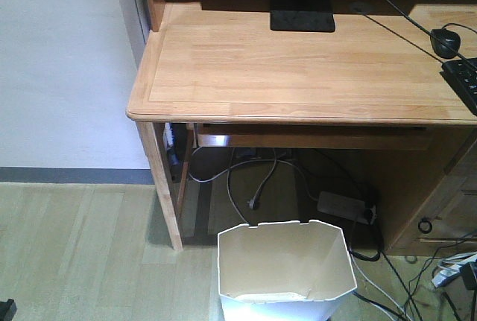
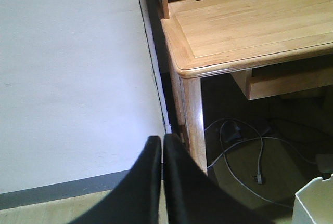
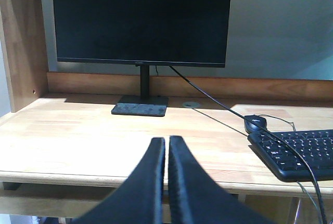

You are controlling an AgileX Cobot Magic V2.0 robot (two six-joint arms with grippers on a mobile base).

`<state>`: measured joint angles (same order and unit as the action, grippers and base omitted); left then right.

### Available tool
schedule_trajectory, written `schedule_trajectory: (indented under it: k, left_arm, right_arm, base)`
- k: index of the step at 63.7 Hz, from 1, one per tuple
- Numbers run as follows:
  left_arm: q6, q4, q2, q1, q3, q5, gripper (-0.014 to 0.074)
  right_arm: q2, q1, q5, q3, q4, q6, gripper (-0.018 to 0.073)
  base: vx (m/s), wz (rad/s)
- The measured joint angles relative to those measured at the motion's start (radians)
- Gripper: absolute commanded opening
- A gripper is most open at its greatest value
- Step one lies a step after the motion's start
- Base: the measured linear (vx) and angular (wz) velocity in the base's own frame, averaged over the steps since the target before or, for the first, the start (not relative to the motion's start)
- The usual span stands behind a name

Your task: Move trash bin to bedside with robot

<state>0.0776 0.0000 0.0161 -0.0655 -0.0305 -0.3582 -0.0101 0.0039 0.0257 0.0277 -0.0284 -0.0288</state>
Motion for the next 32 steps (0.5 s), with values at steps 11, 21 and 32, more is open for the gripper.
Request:
schedule_trajectory:
  k: [11,21,32]
  left_arm:
    - [0.0,0.0,0.0,0.0,0.0,0.0,-0.0007]
    - [0.0,0.0,0.0,0.0,0.0,0.0,-0.0007]
    - [0.0,0.0,0.0,0.0,0.0,0.0,-0.0007]
  right_arm:
    - [0.0,0.0,0.0,0.0,0.0,0.0,-0.0008]
    - [0.0,0.0,0.0,0.0,0.0,0.0,-0.0008]
    - [0.0,0.0,0.0,0.0,0.0,0.0,-0.0008]
  base:
    - [0.0,0.0]
    - [0.0,0.0]
    - [0.0,0.0]
